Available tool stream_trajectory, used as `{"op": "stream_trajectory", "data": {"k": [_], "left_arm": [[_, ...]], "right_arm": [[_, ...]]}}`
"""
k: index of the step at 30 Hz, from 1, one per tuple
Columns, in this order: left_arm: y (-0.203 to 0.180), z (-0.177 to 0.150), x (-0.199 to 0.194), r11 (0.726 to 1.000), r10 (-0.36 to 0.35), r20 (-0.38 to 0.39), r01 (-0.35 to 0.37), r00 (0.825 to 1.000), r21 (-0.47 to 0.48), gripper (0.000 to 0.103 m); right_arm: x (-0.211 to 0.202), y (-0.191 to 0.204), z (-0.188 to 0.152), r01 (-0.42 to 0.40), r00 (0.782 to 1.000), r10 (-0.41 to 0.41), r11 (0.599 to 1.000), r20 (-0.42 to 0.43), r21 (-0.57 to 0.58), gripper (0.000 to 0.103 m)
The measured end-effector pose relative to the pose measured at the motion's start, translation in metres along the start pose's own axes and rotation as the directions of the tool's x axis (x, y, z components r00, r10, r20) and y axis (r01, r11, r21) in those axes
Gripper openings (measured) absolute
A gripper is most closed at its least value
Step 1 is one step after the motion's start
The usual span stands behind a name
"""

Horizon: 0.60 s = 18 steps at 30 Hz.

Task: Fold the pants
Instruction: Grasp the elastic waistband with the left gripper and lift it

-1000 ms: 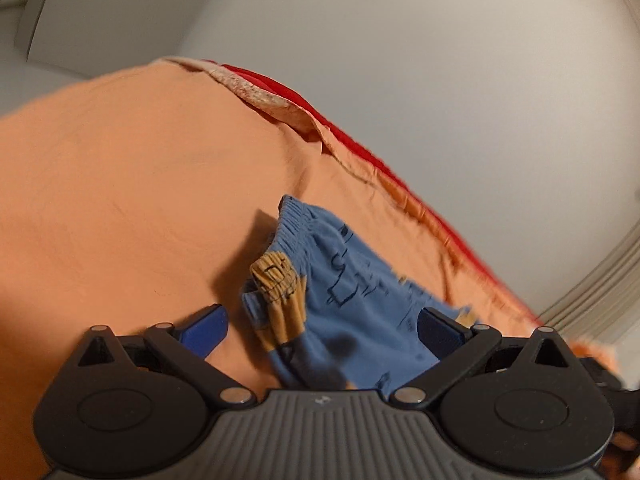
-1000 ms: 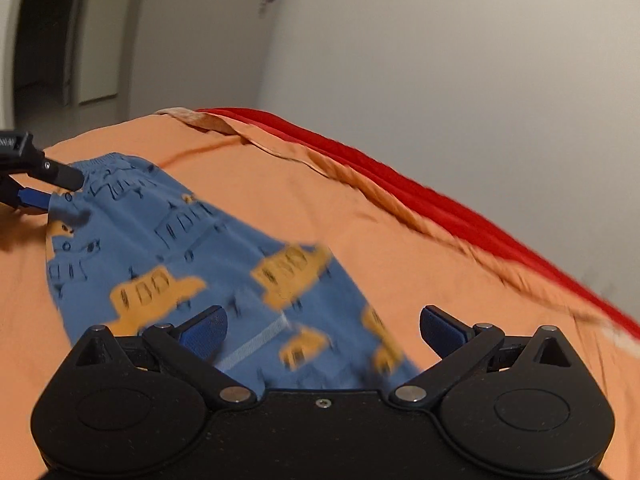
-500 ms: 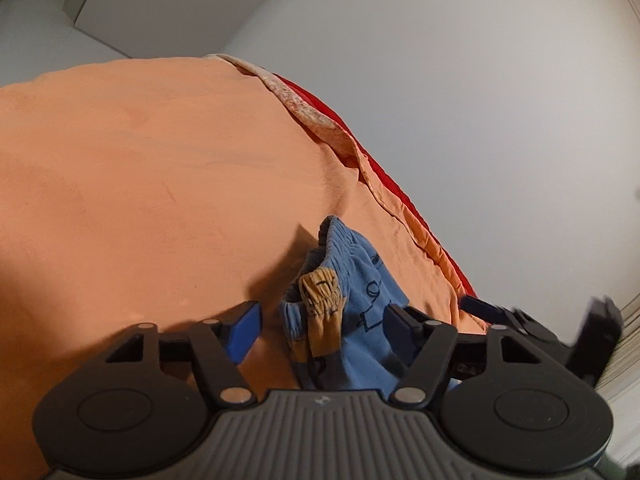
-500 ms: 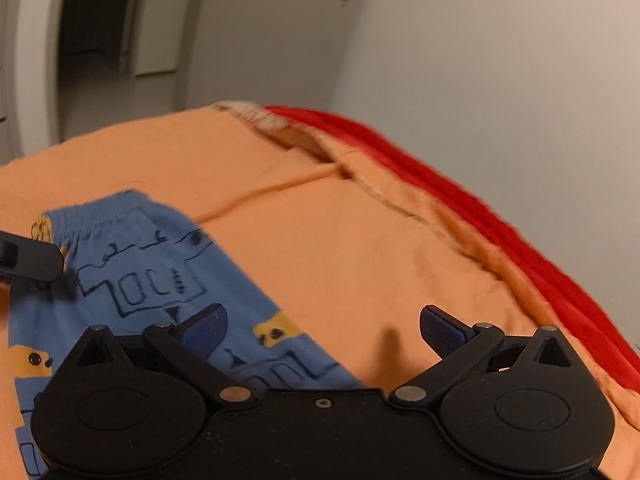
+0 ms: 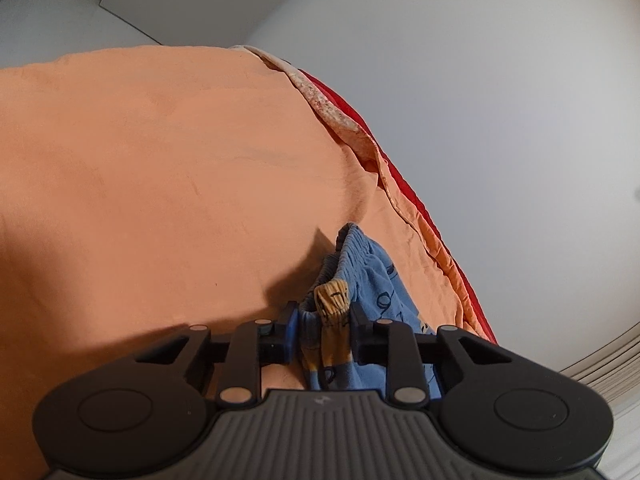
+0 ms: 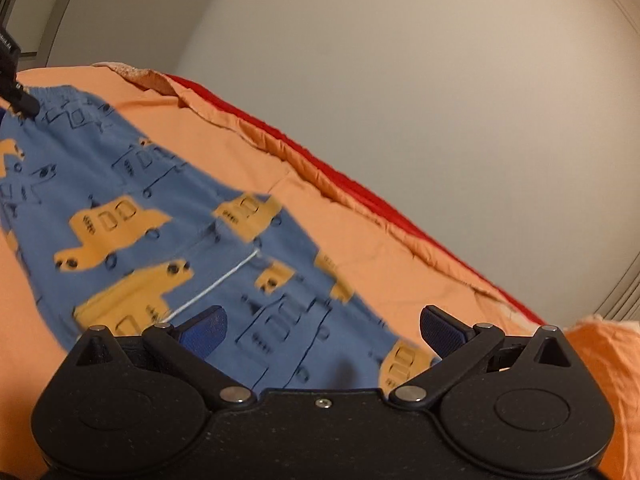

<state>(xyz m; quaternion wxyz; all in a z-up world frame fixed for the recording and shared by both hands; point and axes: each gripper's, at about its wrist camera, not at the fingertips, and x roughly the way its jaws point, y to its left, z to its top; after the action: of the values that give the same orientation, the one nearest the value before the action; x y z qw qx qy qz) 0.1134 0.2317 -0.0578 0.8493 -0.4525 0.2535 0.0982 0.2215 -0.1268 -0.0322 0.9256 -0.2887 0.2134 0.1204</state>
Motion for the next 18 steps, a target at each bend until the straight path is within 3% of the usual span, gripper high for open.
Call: {"op": "stream_trajectory", "data": {"k": [10, 14, 18], "left_arm": [[0.004, -0.002, 0.003, 1.0, -0.003, 0.009, 0.002, 1.0, 0.011, 0.033], [-0.001, -0.005, -0.002, 0.999, 0.008, 0.032, -0.009, 0.999, 0.041, 0.021], [-0.023, -0.011, -0.01, 0.99, 0.026, 0.096, -0.039, 0.995, 0.134, 0.017]], "right_arm": [[0.002, 0.021, -0.008, -0.017, 0.997, 0.019, 1.0, 0.068, -0.021, 0.102], [-0.011, 0.01, -0.008, -0.046, 0.995, 0.045, 0.999, 0.085, 0.006, 0.102], [-0.021, 0.01, -0.015, -0.08, 0.994, 0.079, 0.997, 0.077, 0.01, 0.102]]}}
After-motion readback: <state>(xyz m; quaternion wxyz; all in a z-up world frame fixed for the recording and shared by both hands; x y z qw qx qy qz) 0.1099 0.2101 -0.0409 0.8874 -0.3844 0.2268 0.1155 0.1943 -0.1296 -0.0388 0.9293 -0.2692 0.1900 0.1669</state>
